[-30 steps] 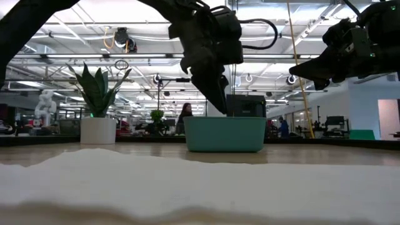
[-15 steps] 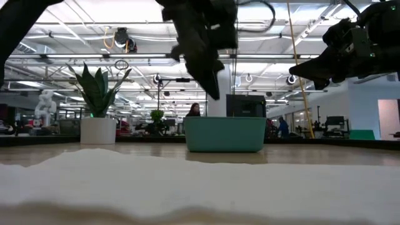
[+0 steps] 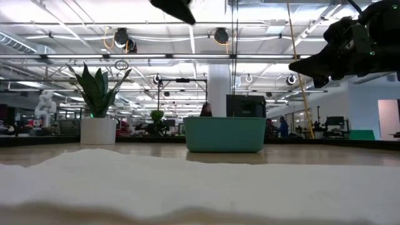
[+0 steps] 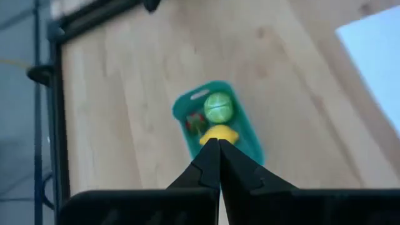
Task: Pick and placing Produce into tupperware
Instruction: Adjust the blue bin
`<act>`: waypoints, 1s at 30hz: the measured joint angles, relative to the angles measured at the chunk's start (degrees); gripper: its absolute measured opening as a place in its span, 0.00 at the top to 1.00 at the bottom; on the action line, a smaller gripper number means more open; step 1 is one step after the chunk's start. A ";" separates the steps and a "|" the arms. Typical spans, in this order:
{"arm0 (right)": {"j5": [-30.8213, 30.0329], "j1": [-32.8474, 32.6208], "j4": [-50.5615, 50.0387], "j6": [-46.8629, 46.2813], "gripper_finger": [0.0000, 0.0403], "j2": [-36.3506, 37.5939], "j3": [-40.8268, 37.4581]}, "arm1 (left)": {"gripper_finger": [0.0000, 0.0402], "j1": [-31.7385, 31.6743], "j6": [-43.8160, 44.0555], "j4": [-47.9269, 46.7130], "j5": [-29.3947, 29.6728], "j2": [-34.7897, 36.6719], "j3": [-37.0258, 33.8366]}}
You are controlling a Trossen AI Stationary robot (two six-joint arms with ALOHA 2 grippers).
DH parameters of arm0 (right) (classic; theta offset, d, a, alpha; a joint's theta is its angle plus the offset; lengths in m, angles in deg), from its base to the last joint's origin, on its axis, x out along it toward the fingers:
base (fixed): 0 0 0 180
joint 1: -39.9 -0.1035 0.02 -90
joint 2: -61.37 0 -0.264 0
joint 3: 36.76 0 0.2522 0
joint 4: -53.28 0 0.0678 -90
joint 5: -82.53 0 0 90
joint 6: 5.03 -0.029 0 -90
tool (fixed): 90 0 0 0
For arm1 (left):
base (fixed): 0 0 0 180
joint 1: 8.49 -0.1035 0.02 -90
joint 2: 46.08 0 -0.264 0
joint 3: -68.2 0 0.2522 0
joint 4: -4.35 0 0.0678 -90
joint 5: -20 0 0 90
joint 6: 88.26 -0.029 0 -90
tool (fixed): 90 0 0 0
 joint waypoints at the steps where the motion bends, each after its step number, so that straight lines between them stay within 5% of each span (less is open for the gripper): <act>1: 0.04 0.00 0.18 -0.01 1.00 0.00 0.01 | 1.00 0.53 0.41 1.91 0.04 2.27 -2.38; 8: 0.22 -0.35 1.41 0.44 1.00 0.00 0.01 | 1.00 3.75 4.88 19.90 3.43 19.69 -22.23; 16: 0.52 -2.31 4.06 1.15 1.00 0.04 0.00 | 1.00 3.88 8.99 40.28 0.02 33.16 -44.79; 30: 4.85 -3.64 4.36 0.51 1.00 2.71 0.00 | 1.00 4.12 14.32 57.05 3.64 50.40 -68.42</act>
